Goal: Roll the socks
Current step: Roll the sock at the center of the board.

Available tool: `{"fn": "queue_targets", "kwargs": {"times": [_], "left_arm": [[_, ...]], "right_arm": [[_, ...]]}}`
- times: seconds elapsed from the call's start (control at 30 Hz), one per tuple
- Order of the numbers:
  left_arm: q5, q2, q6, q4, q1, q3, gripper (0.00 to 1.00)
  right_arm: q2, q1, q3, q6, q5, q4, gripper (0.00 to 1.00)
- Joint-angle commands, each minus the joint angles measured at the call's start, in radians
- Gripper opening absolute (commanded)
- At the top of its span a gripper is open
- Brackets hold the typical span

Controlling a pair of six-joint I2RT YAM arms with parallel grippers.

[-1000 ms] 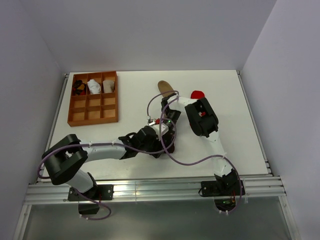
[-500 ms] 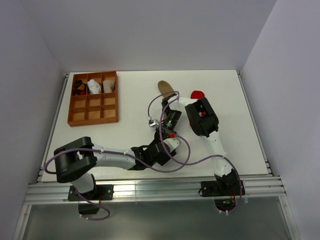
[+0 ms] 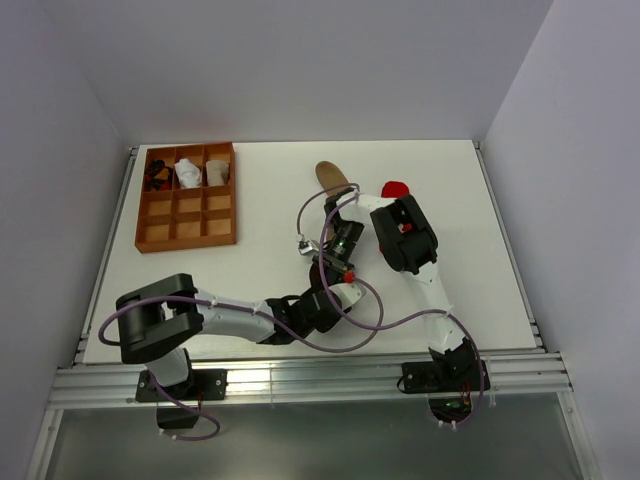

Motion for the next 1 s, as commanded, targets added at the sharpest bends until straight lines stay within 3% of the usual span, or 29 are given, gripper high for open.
{"fn": "queue_targets", "kwargs": {"times": [0.0, 0.1, 0.23, 0.43, 0.57, 0.97], "left_arm": [[0.011, 0.026, 0.023, 0.035, -0.001, 0.011, 0.53], [0.051, 0.049, 0.023, 0.010, 0.001, 0.030, 0.39], [0.100, 0.076, 0.002, -0.044, 0.008, 0.059, 0.28], [0.249, 0.052, -0.037, -0.053, 0.064, 0.047, 0.11], [0.355, 0.038, -0.069, -0.062, 0.131, 0.039, 0.07], [0.573, 0.043, -0.113, -0.051, 0.237, 0.025, 0.00]], "right_arm": [[0.012, -0.003, -0.024, -0.033, 0.178, 0.115, 0.21], [0.012, -0.003, -0.024, -0.030, 0.178, 0.118, 0.21], [0.003, -0.003, -0.029, -0.022, 0.180, 0.132, 0.24], [-0.060, -0.004, -0.061, 0.004, 0.182, 0.187, 0.41], [-0.126, -0.007, -0.094, 0.039, 0.185, 0.243, 0.54], [-0.371, -0.116, -0.205, 0.167, 0.165, 0.467, 0.62]]}}
